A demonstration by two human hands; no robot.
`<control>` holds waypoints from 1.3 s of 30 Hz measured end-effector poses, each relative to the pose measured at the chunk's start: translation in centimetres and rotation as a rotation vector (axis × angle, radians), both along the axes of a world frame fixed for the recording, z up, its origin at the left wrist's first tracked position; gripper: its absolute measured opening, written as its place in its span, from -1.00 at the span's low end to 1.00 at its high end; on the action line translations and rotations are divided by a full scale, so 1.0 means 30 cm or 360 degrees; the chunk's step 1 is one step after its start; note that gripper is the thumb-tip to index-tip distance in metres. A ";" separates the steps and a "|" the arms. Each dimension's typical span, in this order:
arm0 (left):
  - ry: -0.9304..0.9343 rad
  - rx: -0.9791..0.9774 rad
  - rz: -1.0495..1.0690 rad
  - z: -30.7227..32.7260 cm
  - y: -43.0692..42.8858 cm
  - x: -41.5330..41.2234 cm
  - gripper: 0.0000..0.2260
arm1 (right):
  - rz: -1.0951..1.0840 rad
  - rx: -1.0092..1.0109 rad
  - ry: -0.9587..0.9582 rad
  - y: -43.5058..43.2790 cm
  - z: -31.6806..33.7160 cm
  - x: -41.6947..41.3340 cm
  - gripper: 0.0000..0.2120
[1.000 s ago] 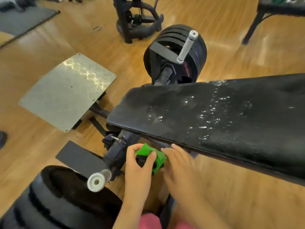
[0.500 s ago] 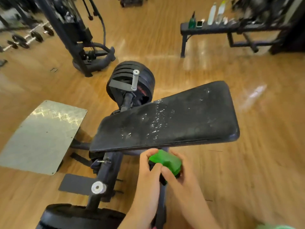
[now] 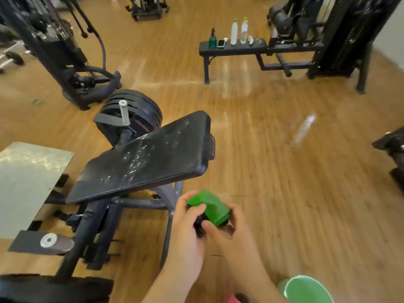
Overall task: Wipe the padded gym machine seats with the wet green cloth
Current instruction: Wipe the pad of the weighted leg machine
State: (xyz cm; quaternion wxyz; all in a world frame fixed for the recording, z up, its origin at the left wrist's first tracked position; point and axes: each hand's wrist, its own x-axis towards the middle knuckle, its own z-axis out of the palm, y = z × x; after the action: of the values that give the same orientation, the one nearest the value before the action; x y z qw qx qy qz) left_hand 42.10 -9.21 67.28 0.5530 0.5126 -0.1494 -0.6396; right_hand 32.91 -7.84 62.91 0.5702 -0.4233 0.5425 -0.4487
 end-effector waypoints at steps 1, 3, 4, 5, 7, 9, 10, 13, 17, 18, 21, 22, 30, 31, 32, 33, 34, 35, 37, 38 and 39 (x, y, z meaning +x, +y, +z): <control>-0.0024 -0.0025 0.0002 0.007 -0.006 -0.030 -0.80 | 0.0007 -0.0003 0.0000 -0.007 0.009 -0.027 -0.69; -0.0020 -0.0058 0.0008 0.021 -0.022 -0.082 -0.83 | 0.0008 -0.0005 -0.0029 -0.025 0.027 -0.060 -0.73; -0.0017 -0.0081 0.0015 0.024 -0.033 -0.102 -0.83 | -0.0008 -0.0007 -0.0057 -0.039 0.034 -0.069 -0.73; -0.0024 -0.0104 0.0021 0.022 -0.047 -0.118 -0.85 | -0.0020 -0.0012 -0.0089 -0.054 0.040 -0.076 -0.73; -0.0067 -0.0169 0.0002 0.012 -0.081 -0.140 -0.84 | -0.0029 -0.0016 -0.0168 -0.091 0.050 -0.093 -0.75; -0.0213 -0.0218 -0.0058 -0.011 -0.124 -0.154 -0.85 | -0.0077 -0.0028 -0.0231 -0.145 0.052 -0.116 -0.80; -0.0331 -0.0237 -0.0081 -0.028 -0.149 -0.158 -0.87 | -0.0115 -0.0028 -0.0250 -0.177 0.049 -0.127 -0.82; -0.0689 -0.0361 -0.0155 -0.068 -0.248 -0.153 -0.88 | -0.0180 0.0007 -0.0338 -0.291 0.036 -0.145 -0.86; -0.1120 -0.0517 -0.0240 -0.108 -0.426 -0.086 -0.78 | -0.0166 -0.0037 -0.0319 -0.495 0.025 -0.180 -0.83; -0.1234 -0.0498 -0.0211 -0.129 -0.483 -0.057 -0.79 | -0.0159 -0.0038 -0.0295 -0.560 0.025 -0.192 -0.83; -0.1483 -0.0405 -0.0178 -0.184 -0.675 0.021 -0.87 | -0.0043 -0.0020 -0.0136 -0.766 0.037 -0.237 -0.83; -0.1568 -0.0385 -0.0213 -0.197 -0.736 0.039 -0.85 | 0.0014 -0.0014 -0.0044 -0.828 0.041 -0.251 -0.82; -0.1833 -0.0220 -0.0304 -0.260 -1.038 0.065 -0.74 | 0.0280 0.0006 0.0463 -1.225 -0.022 -0.277 -0.70; -0.1830 -0.0182 -0.0285 -0.269 -1.052 0.061 -0.73 | 0.0364 0.0021 0.0503 -1.267 -0.038 -0.269 -0.69; -0.1832 -0.0151 -0.0260 -0.278 -1.065 0.055 -0.73 | 0.0458 0.0025 0.0536 -1.309 -0.052 -0.259 -0.67; -0.1848 -0.0123 -0.0236 -0.288 -1.075 0.047 -0.73 | 0.0553 0.0014 0.0562 -1.350 -0.071 -0.249 -0.66; -0.1886 -0.0093 -0.0203 -0.300 -1.085 0.039 -0.72 | 0.0648 0.0011 0.0579 -1.390 -0.088 -0.237 -0.66; -0.1937 -0.0053 -0.0162 -0.311 -1.093 0.030 -0.72 | 0.0754 0.0011 0.0601 -1.432 -0.109 -0.226 -0.67; -0.2042 0.0051 -0.0079 -0.332 -1.107 0.010 -0.71 | 0.0960 0.0015 0.0622 -1.510 -0.150 -0.201 -0.71; -0.2101 0.0107 -0.0033 -0.344 -1.117 -0.002 -0.71 | 0.1044 0.0014 0.0596 -1.545 -0.168 -0.188 -0.71; -0.2163 0.0175 0.0014 -0.355 -1.127 -0.016 -0.71 | 0.1121 0.0009 0.0568 -1.573 -0.185 -0.178 -0.71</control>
State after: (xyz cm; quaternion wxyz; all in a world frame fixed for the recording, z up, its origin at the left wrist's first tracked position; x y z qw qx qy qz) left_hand 41.62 -43.03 56.64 0.3121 0.8285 -0.4288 -0.1798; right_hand 27.57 -55.04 57.37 0.5872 -0.6533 0.4559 -0.1434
